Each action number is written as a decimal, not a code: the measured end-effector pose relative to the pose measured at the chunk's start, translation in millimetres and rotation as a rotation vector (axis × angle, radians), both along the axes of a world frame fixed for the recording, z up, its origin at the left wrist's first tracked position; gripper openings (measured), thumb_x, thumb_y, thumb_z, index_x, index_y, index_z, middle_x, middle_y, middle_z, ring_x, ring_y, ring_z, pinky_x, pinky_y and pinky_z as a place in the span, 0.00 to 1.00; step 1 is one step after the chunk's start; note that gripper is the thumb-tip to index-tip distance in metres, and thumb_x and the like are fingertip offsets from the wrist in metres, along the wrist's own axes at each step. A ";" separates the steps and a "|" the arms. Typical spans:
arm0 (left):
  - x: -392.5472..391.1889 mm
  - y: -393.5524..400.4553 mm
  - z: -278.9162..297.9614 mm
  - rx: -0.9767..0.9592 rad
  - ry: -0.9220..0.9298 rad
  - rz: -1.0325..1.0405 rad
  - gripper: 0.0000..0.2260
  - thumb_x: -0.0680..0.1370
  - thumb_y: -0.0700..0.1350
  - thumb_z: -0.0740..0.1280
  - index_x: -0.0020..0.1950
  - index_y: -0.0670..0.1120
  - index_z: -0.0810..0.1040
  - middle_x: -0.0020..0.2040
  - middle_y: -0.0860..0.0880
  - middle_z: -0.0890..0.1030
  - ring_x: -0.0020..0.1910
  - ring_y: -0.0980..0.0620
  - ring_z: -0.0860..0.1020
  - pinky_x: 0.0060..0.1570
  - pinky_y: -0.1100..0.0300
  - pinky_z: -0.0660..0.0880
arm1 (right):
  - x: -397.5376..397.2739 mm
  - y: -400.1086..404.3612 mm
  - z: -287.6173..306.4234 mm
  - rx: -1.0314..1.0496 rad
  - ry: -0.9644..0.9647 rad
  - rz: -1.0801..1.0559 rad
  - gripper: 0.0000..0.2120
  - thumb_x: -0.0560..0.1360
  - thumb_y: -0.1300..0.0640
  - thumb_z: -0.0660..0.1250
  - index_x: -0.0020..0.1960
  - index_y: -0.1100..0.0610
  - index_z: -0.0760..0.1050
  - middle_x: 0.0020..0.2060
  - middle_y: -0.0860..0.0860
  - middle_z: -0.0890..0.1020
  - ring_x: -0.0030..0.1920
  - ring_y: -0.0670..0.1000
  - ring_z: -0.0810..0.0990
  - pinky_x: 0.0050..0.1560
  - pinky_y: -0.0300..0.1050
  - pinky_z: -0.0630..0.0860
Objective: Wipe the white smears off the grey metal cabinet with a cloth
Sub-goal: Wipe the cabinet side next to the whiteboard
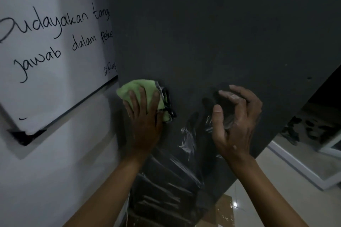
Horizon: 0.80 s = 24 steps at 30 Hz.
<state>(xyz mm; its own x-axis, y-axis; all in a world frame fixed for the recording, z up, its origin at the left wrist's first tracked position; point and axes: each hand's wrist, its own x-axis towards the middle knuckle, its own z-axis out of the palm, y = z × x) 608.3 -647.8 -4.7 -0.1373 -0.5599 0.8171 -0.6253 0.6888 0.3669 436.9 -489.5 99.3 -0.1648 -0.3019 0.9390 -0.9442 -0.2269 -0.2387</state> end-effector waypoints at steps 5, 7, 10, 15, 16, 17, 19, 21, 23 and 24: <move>4.9 0.9 -18.8 0.015 -0.066 0.006 0.27 0.85 0.50 0.55 0.84 0.49 0.54 0.83 0.39 0.54 0.80 0.26 0.52 0.75 0.25 0.52 | 3.8 -1.6 -9.8 0.073 0.042 -0.032 0.17 0.78 0.57 0.69 0.64 0.63 0.79 0.65 0.57 0.74 0.69 0.59 0.73 0.68 0.56 0.70; 6.9 -2.5 -11.0 0.000 -0.061 0.005 0.26 0.87 0.51 0.50 0.85 0.50 0.50 0.84 0.40 0.53 0.81 0.29 0.50 0.77 0.27 0.50 | 3.2 -2.7 -8.4 0.065 0.052 -0.039 0.17 0.78 0.56 0.69 0.64 0.63 0.79 0.65 0.57 0.74 0.68 0.59 0.73 0.69 0.53 0.68; 6.2 -16.7 29.0 -0.056 0.009 0.026 0.25 0.89 0.52 0.46 0.86 0.52 0.47 0.85 0.40 0.51 0.83 0.31 0.47 0.80 0.31 0.45 | 1.5 -3.8 -3.0 0.036 0.060 -0.042 0.16 0.78 0.56 0.69 0.64 0.61 0.78 0.66 0.56 0.73 0.69 0.58 0.72 0.70 0.50 0.66; 0.6 -48.8 104.7 -0.136 0.182 0.105 0.26 0.87 0.51 0.47 0.86 0.49 0.51 0.85 0.41 0.52 0.84 0.33 0.48 0.81 0.33 0.43 | -2.3 -2.4 -3.9 0.009 0.029 -0.051 0.16 0.79 0.56 0.69 0.64 0.61 0.78 0.64 0.58 0.75 0.68 0.57 0.72 0.70 0.48 0.65; 0.1 -50.0 103.6 -0.146 0.179 0.112 0.26 0.87 0.52 0.48 0.86 0.49 0.52 0.85 0.41 0.52 0.84 0.33 0.48 0.80 0.32 0.44 | -2.7 -1.2 -6.4 0.008 0.022 -0.051 0.16 0.79 0.56 0.69 0.64 0.61 0.78 0.64 0.58 0.75 0.68 0.57 0.73 0.69 0.49 0.66; 0.6 -50.0 99.3 -0.158 0.162 0.120 0.26 0.88 0.53 0.49 0.86 0.49 0.53 0.85 0.40 0.53 0.83 0.32 0.49 0.80 0.31 0.45 | -3.1 0.1 -9.3 0.011 0.018 -0.051 0.15 0.79 0.56 0.69 0.63 0.61 0.78 0.64 0.58 0.75 0.68 0.57 0.73 0.69 0.50 0.67; 3.1 -47.5 87.0 -0.166 0.126 0.124 0.26 0.88 0.55 0.52 0.86 0.49 0.55 0.85 0.39 0.54 0.83 0.31 0.50 0.80 0.31 0.46 | -3.7 1.6 -15.9 0.031 0.013 -0.051 0.15 0.79 0.56 0.68 0.62 0.63 0.79 0.64 0.58 0.75 0.68 0.58 0.73 0.69 0.52 0.68; 4.8 -41.9 71.4 -0.143 0.107 0.116 0.27 0.88 0.55 0.54 0.86 0.49 0.55 0.85 0.39 0.53 0.83 0.30 0.49 0.79 0.30 0.46 | -3.2 3.0 -23.7 0.050 0.006 -0.045 0.15 0.80 0.55 0.68 0.62 0.64 0.79 0.64 0.58 0.74 0.67 0.59 0.73 0.69 0.56 0.70; 3.5 -32.7 51.6 -0.092 0.107 0.097 0.26 0.88 0.54 0.53 0.85 0.48 0.56 0.84 0.37 0.54 0.82 0.28 0.49 0.78 0.28 0.47 | -1.3 3.4 -30.7 0.067 -0.004 -0.037 0.15 0.80 0.56 0.68 0.62 0.64 0.79 0.64 0.57 0.74 0.68 0.59 0.73 0.68 0.61 0.72; 2.5 -26.8 39.4 -0.053 0.114 0.088 0.26 0.88 0.53 0.53 0.85 0.47 0.57 0.84 0.35 0.55 0.82 0.27 0.50 0.77 0.27 0.48 | 0.5 3.2 -34.0 0.082 -0.010 -0.036 0.15 0.79 0.56 0.68 0.62 0.64 0.79 0.65 0.57 0.73 0.68 0.59 0.73 0.67 0.61 0.72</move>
<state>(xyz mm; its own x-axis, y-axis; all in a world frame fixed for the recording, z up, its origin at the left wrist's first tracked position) 610.7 -674.6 34.7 0.0061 -0.5210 0.8535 -0.6407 0.6533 0.4033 437.4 -486.3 65.4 -0.1861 -0.3715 0.9096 -0.9488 -0.1724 -0.2645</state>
